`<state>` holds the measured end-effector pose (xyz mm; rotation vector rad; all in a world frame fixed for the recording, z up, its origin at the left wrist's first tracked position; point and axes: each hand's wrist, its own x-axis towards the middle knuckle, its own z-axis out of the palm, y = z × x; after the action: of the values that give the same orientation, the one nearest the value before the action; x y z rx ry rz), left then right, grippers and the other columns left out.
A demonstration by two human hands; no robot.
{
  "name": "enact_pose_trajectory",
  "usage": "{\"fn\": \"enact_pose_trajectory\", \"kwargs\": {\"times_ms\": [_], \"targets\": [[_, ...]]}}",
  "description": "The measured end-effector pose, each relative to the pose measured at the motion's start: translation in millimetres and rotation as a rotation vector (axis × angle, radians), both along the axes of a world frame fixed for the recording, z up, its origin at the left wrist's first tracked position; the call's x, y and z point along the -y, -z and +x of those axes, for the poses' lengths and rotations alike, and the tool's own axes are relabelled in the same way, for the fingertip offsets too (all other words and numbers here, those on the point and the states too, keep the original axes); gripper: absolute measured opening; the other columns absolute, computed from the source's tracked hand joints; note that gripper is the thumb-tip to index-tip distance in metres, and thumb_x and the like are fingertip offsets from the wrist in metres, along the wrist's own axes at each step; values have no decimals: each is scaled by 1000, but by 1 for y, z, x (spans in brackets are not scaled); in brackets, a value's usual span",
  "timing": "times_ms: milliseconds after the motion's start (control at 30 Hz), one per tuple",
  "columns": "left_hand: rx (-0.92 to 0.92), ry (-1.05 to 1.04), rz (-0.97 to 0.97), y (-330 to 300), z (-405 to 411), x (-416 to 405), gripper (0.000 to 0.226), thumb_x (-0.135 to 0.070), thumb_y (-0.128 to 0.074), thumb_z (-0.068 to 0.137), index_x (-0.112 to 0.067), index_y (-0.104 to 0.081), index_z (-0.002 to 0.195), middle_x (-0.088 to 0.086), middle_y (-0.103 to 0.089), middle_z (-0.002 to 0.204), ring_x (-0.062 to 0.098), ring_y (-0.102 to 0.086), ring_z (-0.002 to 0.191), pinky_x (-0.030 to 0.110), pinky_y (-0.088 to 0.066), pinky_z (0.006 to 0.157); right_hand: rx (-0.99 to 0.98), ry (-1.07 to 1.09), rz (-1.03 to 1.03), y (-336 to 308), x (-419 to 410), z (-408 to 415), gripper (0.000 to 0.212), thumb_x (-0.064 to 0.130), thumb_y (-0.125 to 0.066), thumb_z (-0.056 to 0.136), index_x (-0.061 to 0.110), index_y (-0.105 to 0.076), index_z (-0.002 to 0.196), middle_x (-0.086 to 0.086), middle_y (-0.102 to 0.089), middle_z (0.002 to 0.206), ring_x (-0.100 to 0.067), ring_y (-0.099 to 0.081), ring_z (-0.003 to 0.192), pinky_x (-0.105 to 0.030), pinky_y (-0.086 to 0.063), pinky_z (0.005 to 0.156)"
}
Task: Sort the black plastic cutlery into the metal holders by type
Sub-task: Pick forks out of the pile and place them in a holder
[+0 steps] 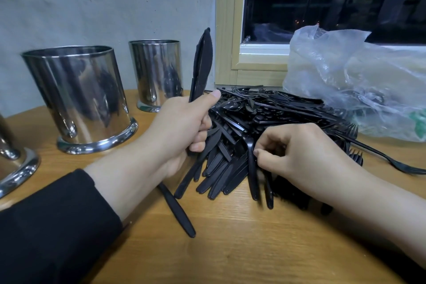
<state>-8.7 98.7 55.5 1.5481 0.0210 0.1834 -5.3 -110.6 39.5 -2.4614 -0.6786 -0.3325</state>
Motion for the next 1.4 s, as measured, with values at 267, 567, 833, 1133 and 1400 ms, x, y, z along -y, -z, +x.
{"fn": "enact_pose_trajectory", "kwargs": {"times_ms": [267, 567, 833, 1133, 1400], "targets": [[-30, 36, 70, 3, -1, 1, 48, -39, -66, 98, -16, -47, 61, -1, -34, 56, 12, -29, 45, 24, -25, 42, -22, -6, -158, 4, 0, 1, 26, 59, -67, 83, 33, -63, 85, 17, -63, 72, 2, -58, 69, -16, -42, 58], [-14, 93, 130, 3, -4, 3, 41, -39, -58, 103, -9, -62, 75, 0, -37, 49, 14, -30, 43, 24, -26, 41, -3, 10, -205, 2, -2, -2, 13, 36, -66, 85, 35, -59, 96, 11, -63, 73, 0, -56, 72, -19, -41, 59], [-24, 110, 152, 4, -5, 3, 48, -41, -58, 103, 0, -73, 85, 1, -42, 52, 13, -34, 44, 26, -30, 43, 30, -19, -1, -1, -2, -4, 15, 18, -65, 84, 28, -55, 85, 10, -62, 70, -9, -52, 54, -22, -43, 57], [-3, 330, 105, 6, -10, 11, 24, -36, -66, 98, -24, -64, 76, -9, -33, 60, 8, -25, 51, 22, -23, 46, 106, -107, 284, 0, -11, -5, 20, 22, -68, 93, 32, -52, 88, 16, -62, 80, -10, -58, 62, -16, -41, 58], [177, -13, -44, -12, 3, -12, 26, -31, -55, 105, -12, -57, 87, -7, -45, 60, 9, -35, 48, 22, -27, 44, 124, -135, 292, 1, -28, -8, 10, 40, -65, 90, 33, -59, 91, 16, -64, 88, -8, -61, 83, -16, -44, 69]]}}
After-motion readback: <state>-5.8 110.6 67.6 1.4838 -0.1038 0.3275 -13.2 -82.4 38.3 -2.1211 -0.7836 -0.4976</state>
